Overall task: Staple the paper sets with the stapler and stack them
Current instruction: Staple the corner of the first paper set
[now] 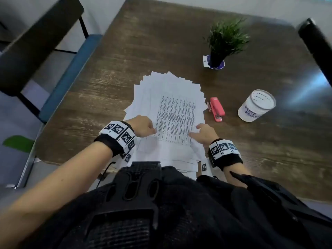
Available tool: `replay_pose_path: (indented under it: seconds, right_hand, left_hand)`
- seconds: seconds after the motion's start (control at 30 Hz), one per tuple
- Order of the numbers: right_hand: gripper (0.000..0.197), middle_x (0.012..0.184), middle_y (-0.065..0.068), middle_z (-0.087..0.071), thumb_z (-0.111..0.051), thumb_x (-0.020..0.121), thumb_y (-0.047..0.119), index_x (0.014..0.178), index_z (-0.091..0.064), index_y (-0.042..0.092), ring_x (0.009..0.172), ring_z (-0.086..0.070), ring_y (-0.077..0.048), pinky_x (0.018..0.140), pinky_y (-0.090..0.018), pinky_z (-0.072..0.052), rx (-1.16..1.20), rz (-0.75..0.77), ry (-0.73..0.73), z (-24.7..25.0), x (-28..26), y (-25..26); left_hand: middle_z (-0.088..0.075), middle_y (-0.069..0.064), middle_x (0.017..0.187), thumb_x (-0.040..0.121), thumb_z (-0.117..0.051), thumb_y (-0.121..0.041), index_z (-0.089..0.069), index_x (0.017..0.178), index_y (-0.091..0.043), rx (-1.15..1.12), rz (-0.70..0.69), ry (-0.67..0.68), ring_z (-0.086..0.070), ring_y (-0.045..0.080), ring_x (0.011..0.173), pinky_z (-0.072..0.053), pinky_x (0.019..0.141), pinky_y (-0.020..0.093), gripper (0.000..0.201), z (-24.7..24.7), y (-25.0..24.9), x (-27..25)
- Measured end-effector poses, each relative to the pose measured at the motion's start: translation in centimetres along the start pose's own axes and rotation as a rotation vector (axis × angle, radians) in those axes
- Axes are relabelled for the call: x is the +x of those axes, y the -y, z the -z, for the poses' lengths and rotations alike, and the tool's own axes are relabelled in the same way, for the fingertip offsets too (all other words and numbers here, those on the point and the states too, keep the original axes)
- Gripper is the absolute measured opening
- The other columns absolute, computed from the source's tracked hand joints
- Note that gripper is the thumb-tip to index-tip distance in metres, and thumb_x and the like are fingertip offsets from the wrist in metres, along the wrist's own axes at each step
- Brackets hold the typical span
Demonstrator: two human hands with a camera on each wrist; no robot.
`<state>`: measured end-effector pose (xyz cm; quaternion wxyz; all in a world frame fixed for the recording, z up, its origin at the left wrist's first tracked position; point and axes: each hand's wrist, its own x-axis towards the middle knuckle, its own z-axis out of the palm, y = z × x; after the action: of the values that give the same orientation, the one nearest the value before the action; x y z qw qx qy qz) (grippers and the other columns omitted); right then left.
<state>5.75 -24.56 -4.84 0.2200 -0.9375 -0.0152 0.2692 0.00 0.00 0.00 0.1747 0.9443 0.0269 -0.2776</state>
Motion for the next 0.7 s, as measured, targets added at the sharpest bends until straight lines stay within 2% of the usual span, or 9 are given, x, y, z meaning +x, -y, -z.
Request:
replay_pose_path:
  seconds: [0.1, 0.2, 0.27, 0.33, 0.37, 0.43, 0.5, 0.57, 0.7]
  right_hand:
    - [0.092, 0.143, -0.021, -0.036, -0.073, 0.077, 0.056, 0.140, -0.032, 0.003, 0.120, -0.050, -0.035, 0.098, -0.047, -0.049, -0.014, -0.191, 0.025, -1.1, 0.5, 0.4]
    - [0.105, 0.139, -0.021, -0.039, -0.081, 0.069, 0.052, 0.140, -0.026, -0.002, 0.124, -0.047, -0.034, 0.097, -0.042, -0.045, -0.026, -0.256, -0.011, -1.6, 0.4, 1.3]
    - [0.089, 0.129, -0.016, -0.049, -0.084, 0.072, 0.036, 0.133, -0.033, -0.003, 0.119, -0.052, -0.031, 0.089, -0.035, -0.046, 0.126, -0.207, -0.068, -1.7, 0.6, 1.7]
    - [0.048, 0.110, -0.013, -0.057, -0.078, 0.080, 0.020, 0.113, -0.048, 0.003, 0.109, -0.057, -0.030, 0.082, -0.032, -0.046, 0.224, -0.099, -0.188, -2.1, 1.0, 1.6]
    - [0.030, 0.099, -0.011, -0.057, -0.072, 0.084, 0.014, 0.102, -0.051, 0.004, 0.102, -0.058, -0.030, 0.081, -0.033, -0.045, 0.213, -0.026, -0.240, -2.1, 0.9, 1.7]
    - [0.011, 0.087, -0.009, -0.055, -0.065, 0.087, 0.007, 0.093, -0.056, 0.003, 0.087, -0.054, -0.027, 0.079, -0.033, -0.044, 0.192, 0.114, -0.313, -1.8, 0.8, 1.5]
    - [0.003, 0.086, -0.007, -0.053, -0.063, 0.088, 0.004, 0.087, -0.061, 0.002, 0.077, -0.050, -0.021, 0.071, -0.024, -0.037, 0.241, 0.221, -0.388, -1.1, 0.4, 1.0]
    - [0.007, 0.084, -0.007, -0.054, -0.064, 0.087, 0.001, 0.081, -0.063, 0.003, 0.065, -0.047, -0.012, 0.062, -0.012, -0.033, 0.324, 0.284, -0.483, -0.1, -0.3, 0.1]
    - [0.008, 0.071, 0.002, -0.058, -0.064, 0.089, 0.004, 0.082, -0.064, 0.003, 0.059, -0.048, 0.000, 0.059, -0.007, -0.037, 0.460, 0.363, -0.531, 1.7, -1.4, -1.0]
  left_hand:
    - [-0.055, 0.007, 0.136, 0.101, -0.042, -0.044, -0.055, 0.133, -0.008, 0.037, 0.058, 0.098, -0.050, 0.025, 0.125, -0.039, 0.101, 0.033, 0.049, -0.7, 0.5, 0.2]
    - [-0.055, 0.008, 0.136, 0.102, -0.041, -0.043, -0.054, 0.133, -0.007, 0.049, 0.070, 0.125, -0.051, 0.026, 0.124, -0.039, 0.101, 0.034, 0.050, -1.2, 0.7, 0.5]
    - [-0.056, 0.008, 0.135, 0.102, -0.041, -0.042, -0.055, 0.132, -0.006, 0.056, 0.068, 0.122, -0.052, 0.026, 0.123, -0.040, 0.100, 0.034, 0.049, -1.3, 0.8, 0.6]
    - [-0.056, 0.008, 0.134, 0.102, -0.042, -0.041, -0.056, 0.131, -0.007, 0.043, 0.068, 0.122, -0.052, 0.025, 0.122, -0.040, 0.100, 0.033, 0.047, -1.6, 1.1, 1.0]
    - [-0.056, 0.007, 0.134, 0.102, -0.043, -0.041, -0.056, 0.131, -0.007, 0.033, 0.066, 0.116, -0.052, 0.025, 0.122, -0.040, 0.100, 0.033, 0.047, -1.7, 1.3, 1.1]
    - [-0.055, 0.007, 0.137, 0.101, -0.044, -0.041, -0.056, 0.132, -0.008, 0.006, 0.067, 0.093, -0.051, 0.025, 0.123, -0.039, 0.100, 0.033, 0.046, -1.7, 1.6, 1.5]
    - [-0.049, 0.008, 0.143, 0.101, -0.045, -0.041, -0.050, 0.138, -0.010, -0.010, 0.066, 0.055, -0.046, 0.025, 0.130, -0.035, 0.105, 0.034, 0.049, -1.5, 1.9, 1.9]
    - [-0.042, 0.010, 0.148, 0.100, -0.046, -0.042, -0.044, 0.142, -0.010, -0.015, 0.065, 0.000, -0.038, 0.025, 0.136, -0.031, 0.110, 0.036, 0.053, -1.1, 2.2, 2.6]
    - [-0.021, 0.018, 0.157, 0.094, -0.057, -0.044, -0.022, 0.151, -0.002, -0.117, 0.072, -0.172, -0.023, 0.028, 0.145, -0.026, 0.115, 0.041, 0.079, 0.1, 1.9, 3.9]
